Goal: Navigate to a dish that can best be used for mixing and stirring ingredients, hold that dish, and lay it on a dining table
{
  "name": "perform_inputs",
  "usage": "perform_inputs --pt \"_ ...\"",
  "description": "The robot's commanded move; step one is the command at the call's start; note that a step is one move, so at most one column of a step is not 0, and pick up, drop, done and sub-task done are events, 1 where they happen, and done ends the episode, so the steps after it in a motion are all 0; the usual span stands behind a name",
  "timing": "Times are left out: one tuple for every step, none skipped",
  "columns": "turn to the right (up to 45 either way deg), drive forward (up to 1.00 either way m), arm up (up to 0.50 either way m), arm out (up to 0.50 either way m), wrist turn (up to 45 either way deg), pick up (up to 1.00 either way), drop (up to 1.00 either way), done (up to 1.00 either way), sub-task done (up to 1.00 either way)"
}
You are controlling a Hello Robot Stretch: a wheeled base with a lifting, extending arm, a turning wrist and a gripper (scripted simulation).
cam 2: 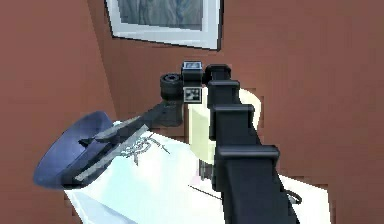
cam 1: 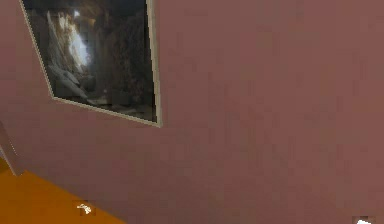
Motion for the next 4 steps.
perform_inputs --pt "0.0 0.0 0.0 0.0 -30.0 0.0 0.0 0.0 0.0" --pt "0.0 0.0 0.0 -0.22 0.0 0.0 0.0 0.0 0.0" --pt "-45.0 0.0 0.0 0.0 0.0 0.0 0.0 0.0 0.0" --pt "-27.0 0.0 0.0 0.0 0.0 0.0 0.0 0.0 0.0"
